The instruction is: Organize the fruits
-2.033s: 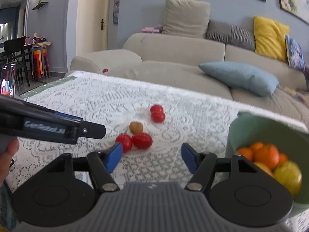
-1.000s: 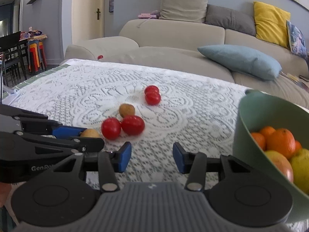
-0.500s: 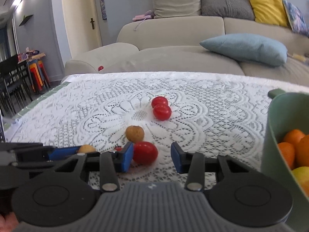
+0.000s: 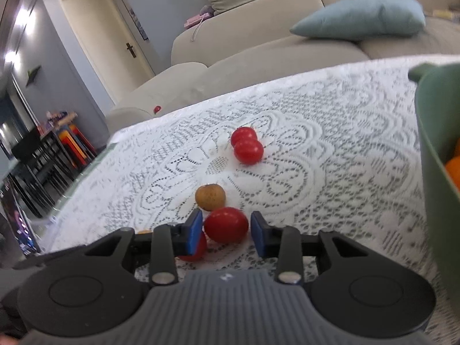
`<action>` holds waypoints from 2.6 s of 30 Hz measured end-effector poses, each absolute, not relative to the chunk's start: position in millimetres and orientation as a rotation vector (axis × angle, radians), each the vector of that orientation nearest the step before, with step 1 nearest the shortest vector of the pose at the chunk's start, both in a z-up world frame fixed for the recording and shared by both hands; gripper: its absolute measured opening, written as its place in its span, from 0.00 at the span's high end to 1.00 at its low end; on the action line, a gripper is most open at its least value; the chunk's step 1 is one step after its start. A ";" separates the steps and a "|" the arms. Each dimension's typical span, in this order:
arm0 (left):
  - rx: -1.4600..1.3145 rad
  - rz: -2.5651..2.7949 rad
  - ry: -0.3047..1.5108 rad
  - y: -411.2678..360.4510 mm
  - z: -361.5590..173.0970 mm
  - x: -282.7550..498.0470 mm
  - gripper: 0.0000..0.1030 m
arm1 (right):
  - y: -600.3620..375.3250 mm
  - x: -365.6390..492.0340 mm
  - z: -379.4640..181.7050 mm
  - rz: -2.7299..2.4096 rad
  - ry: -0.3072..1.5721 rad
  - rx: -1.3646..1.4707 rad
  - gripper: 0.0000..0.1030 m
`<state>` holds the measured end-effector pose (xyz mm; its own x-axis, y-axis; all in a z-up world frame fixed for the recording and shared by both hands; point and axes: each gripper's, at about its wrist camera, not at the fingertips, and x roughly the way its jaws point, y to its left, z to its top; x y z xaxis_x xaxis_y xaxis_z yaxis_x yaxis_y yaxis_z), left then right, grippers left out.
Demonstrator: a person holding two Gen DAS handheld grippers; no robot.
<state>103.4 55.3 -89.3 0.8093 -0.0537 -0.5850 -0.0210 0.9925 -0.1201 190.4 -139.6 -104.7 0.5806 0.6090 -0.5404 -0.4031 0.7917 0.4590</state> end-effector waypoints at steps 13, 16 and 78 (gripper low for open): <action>-0.115 -0.026 0.631 55.5 -90.3 98.9 0.71 | -132.2 156.2 -91.6 0.536 0.630 0.014 0.73; -0.117 -0.026 0.632 54.6 -90.2 99.4 0.71 | -131.2 154.2 -96.9 0.540 0.627 -0.010 0.69; -0.155 -0.339 0.634 -92.7 18.9 113.7 0.71 | -293.1 152.7 18.3 0.570 0.681 -0.370 0.73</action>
<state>113.7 -92.7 18.9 0.7530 -0.3565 -0.5531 0.2628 0.9335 -0.2439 152.7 -293.1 18.3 0.6347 0.3698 -0.6786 -0.6029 0.7863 -0.1353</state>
